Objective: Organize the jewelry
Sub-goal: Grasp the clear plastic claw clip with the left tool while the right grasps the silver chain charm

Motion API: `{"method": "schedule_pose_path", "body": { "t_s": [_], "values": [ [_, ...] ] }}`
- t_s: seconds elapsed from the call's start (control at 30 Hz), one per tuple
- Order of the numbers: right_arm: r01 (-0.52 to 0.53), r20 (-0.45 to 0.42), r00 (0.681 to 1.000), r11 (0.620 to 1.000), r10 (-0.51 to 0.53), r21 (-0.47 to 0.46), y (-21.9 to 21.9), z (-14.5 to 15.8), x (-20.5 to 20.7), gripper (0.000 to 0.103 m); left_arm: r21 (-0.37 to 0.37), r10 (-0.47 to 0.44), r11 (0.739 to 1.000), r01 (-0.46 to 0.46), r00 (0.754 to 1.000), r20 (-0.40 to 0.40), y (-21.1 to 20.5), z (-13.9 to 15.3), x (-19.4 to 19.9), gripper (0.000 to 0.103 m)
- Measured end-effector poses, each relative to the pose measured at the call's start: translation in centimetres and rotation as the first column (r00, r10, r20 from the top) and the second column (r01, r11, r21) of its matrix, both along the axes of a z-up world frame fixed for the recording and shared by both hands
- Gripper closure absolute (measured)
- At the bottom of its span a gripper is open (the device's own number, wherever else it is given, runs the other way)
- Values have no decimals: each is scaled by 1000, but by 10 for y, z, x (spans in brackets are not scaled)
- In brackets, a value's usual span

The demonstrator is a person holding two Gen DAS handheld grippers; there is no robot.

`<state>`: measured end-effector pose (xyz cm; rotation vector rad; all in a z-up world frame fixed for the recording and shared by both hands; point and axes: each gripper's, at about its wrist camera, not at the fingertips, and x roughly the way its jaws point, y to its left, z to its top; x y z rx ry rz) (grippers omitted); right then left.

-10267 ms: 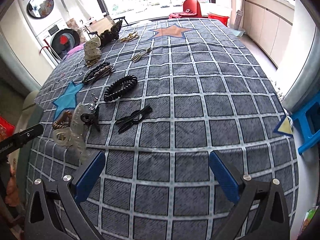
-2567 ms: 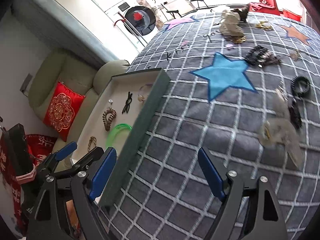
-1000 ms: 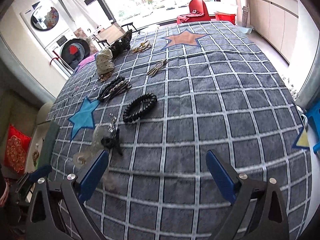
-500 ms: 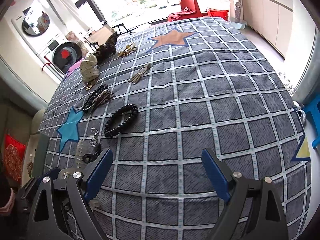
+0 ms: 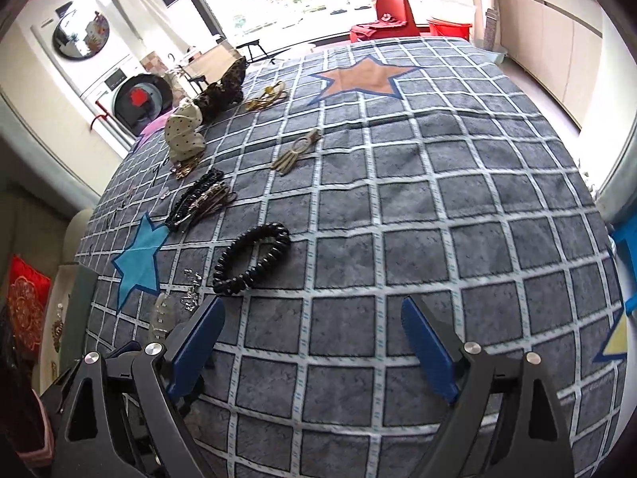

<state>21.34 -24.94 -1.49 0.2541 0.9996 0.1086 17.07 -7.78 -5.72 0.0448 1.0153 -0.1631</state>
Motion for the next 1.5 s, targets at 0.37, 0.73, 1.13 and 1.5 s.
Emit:
{"method": "schedule_pose_path", "body": {
  "t_s": [0.37, 0.73, 1.13, 1.5],
  "values": [
    [-40, 1, 999, 999, 40, -9, 15, 0, 7, 12, 0, -2, 1000, 2, 999, 33, 7, 3, -4, 54],
    [-114, -17, 993, 994, 114, -3, 39, 0, 7, 37, -7, 8, 1000, -8, 999, 50, 22, 6, -16, 57],
    [-279, -39, 960, 959, 277, -42, 89, 0, 14, 53, -37, 62, 998, -60, 997, 40, 60, 9, -37, 57],
    [-293, -63, 956, 933, 286, -207, 116, -8, 22, 72, -61, 91, 994, -88, 995, 43, 81, 13, -44, 57]
  ]
}}
